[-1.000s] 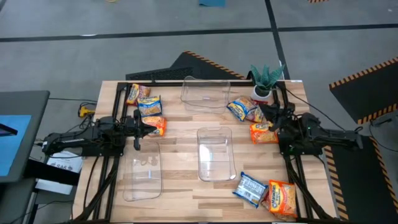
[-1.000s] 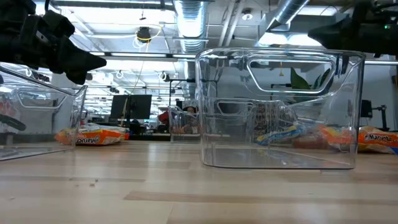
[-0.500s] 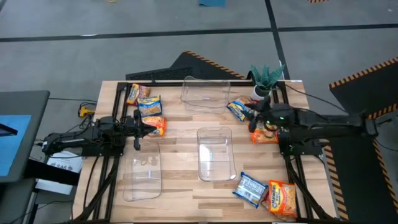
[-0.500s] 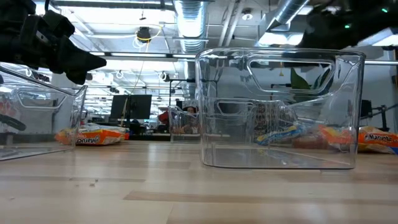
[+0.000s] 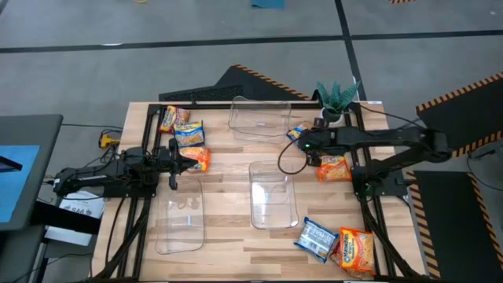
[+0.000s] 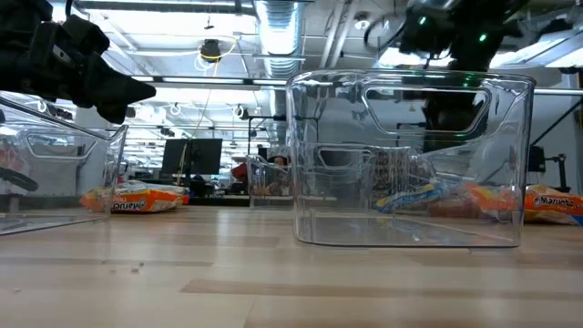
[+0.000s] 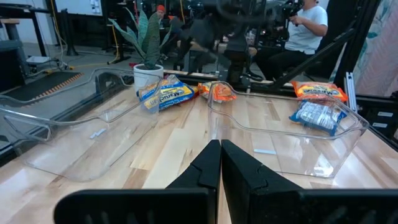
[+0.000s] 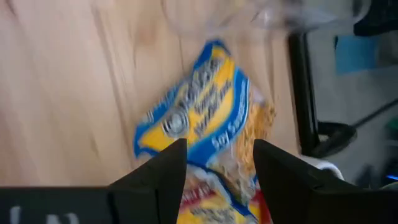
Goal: Sort Maruchan noodles
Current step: Put the top right blue noodle pack into the top transparent bin
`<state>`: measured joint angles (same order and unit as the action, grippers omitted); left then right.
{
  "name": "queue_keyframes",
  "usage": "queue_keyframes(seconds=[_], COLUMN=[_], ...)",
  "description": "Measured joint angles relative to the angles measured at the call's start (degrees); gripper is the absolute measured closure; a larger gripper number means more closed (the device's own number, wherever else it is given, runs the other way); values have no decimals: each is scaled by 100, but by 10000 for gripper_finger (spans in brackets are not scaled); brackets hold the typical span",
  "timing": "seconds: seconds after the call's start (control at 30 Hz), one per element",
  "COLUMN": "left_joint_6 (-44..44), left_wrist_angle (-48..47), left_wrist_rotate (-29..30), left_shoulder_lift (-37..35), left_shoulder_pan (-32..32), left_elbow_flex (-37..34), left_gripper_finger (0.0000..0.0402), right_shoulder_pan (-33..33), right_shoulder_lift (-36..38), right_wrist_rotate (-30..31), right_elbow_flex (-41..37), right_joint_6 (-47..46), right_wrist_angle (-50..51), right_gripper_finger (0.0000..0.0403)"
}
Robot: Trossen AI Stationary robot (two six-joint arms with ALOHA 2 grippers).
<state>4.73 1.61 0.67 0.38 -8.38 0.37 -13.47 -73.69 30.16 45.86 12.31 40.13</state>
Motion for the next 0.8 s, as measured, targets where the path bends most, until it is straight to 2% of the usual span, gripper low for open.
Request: queue_keyframes(seconds=[0.27,0.8], left_joint_6=[0,0], left_wrist_angle=[0,-1], left_wrist_rotate=[0,0], left_shoulder_lift=[0,-1], left_shoulder_pan=[0,0], left_elbow_flex=[1,2], left_gripper_finger=[401,401], right_shoulder_pan=[-13,-20], right_shoulder_lift=[-924,-1868], right_wrist_rotate=[501,605], right_elbow_flex=[244,418], right_joint_6=[999,1419], right_wrist_angle=[552,722], right_gripper_finger=[199,200])
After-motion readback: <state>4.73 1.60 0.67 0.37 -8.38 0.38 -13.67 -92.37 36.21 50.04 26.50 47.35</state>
